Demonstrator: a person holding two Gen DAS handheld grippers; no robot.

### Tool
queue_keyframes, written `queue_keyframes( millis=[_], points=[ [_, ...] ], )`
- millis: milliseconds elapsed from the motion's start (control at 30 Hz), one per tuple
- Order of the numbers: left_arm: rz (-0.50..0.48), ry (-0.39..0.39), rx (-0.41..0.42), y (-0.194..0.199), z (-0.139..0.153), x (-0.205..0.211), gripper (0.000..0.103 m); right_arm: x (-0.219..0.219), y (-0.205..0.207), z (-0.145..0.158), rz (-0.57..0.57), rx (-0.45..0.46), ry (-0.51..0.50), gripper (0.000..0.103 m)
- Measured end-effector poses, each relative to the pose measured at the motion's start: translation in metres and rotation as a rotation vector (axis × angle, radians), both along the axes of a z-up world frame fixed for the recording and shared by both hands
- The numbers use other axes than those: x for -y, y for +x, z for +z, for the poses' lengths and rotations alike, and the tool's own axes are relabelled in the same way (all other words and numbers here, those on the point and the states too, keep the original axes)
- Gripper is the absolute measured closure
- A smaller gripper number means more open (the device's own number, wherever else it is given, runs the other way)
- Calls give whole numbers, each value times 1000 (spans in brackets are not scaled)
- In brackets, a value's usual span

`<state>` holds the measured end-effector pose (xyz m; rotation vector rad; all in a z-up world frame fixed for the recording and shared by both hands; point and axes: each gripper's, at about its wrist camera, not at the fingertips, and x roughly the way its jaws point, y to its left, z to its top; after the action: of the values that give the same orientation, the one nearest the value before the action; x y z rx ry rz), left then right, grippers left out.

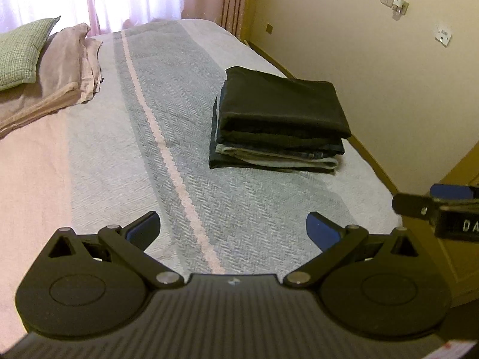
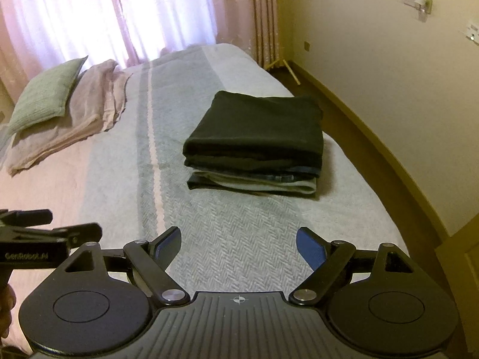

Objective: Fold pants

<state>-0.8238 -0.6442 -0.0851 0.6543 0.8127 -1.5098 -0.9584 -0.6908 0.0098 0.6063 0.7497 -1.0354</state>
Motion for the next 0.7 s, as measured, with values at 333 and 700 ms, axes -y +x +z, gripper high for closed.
queue_keyframes(
  millis=[333, 700],
  points=[
    [-2, 1, 30, -28, 3, 3, 1, 6, -21, -2, 5, 14, 6, 22],
    [-14, 5, 34, -38, 4, 6, 1, 12, -29, -5, 5, 22, 10, 22]
  ],
)
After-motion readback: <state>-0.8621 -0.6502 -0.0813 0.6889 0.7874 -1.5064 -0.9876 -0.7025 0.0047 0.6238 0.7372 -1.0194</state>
